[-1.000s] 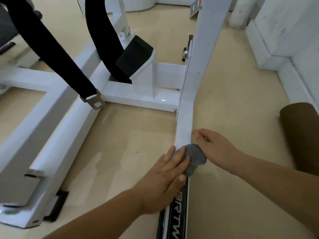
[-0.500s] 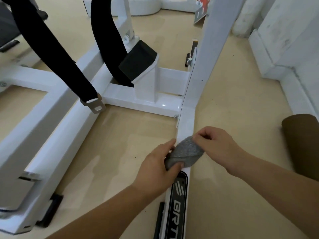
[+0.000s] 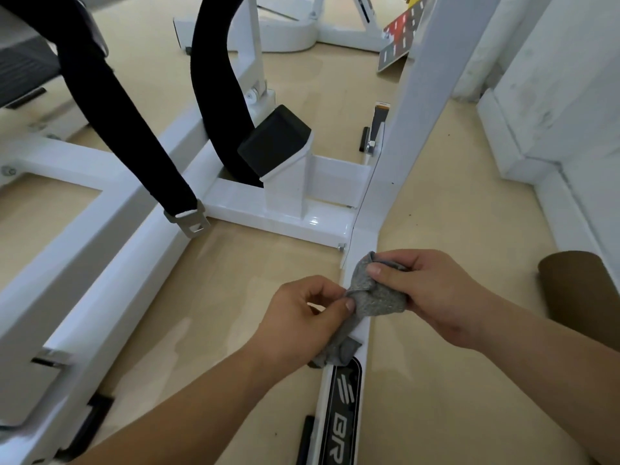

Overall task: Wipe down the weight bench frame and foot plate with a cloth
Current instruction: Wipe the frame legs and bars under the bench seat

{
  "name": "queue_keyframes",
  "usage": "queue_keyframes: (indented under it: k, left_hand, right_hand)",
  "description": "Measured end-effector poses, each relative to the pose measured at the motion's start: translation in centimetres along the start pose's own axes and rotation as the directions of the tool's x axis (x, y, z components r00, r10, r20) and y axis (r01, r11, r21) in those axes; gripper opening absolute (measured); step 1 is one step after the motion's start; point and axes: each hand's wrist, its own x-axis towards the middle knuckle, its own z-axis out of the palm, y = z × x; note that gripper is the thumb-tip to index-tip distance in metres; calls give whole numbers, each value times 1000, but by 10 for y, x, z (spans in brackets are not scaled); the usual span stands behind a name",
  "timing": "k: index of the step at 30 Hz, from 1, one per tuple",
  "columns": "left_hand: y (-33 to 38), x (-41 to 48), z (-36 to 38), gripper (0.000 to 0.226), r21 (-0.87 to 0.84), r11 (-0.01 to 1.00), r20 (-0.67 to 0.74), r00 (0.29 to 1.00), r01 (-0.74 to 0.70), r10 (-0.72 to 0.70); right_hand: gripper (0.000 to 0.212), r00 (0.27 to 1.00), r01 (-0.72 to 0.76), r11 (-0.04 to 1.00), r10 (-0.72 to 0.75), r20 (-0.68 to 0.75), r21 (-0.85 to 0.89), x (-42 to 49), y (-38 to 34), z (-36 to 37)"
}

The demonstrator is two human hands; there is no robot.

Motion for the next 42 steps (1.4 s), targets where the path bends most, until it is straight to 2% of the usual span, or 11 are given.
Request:
queue_keyframes:
  k: [5,8,16,19,22,24,26,30,34,37,42]
  left_hand:
    - [4,5,-24,18,-234,963,-33,989,131,-142]
    - [2,13,-34,20,-307,942,-185,963,134,-197]
    - [18,29,-45,19,19,984,-402,903,177,-155]
    - [13,39,-58,14,102,966,-472,866,238,-164]
    - [2,35,-54,37,324,912,-432,897,252,-94]
    - [-9,28,-35,42,409,903,-345,938,134,17]
    - [-19,22,-6,37,405,912,-147,989,62,-1]
    - [-38,13,43,58,161,969,134,969,186,-208]
    - [-42,37,59,81,106,968,141,960,227,-241]
    - [-27,73,57,88,107,967,135,960,231,-244]
    - [-21,70,55,99,108,965,137,958,239,-253]
  right_hand:
    - [7,988,1,999,-7,-153,-39,3,-4,-14]
    - [8,986,27,989,-49,-157,-145,3,2,-17]
    - [14,977,73,997,-65,205,-33,-2,-25,-10]
    - [21,975,152,912,-76,208,-380,1,-23,-18]
    - [24,966,254,612,-191,172,-749,7,-6,-21]
    - [19,968,247,571,-189,167,-783,10,10,-21]
    - [14,965,245,540,-217,148,-805,13,21,-22]
    - [12,952,202,604,-305,10,-771,20,37,-26]
    - [42,965,59,743,-214,-154,-667,28,46,-27]
    - [36,950,14,854,-174,-259,-520,37,46,-24]
    - [29,960,-4,886,-126,-248,-464,42,45,-19]
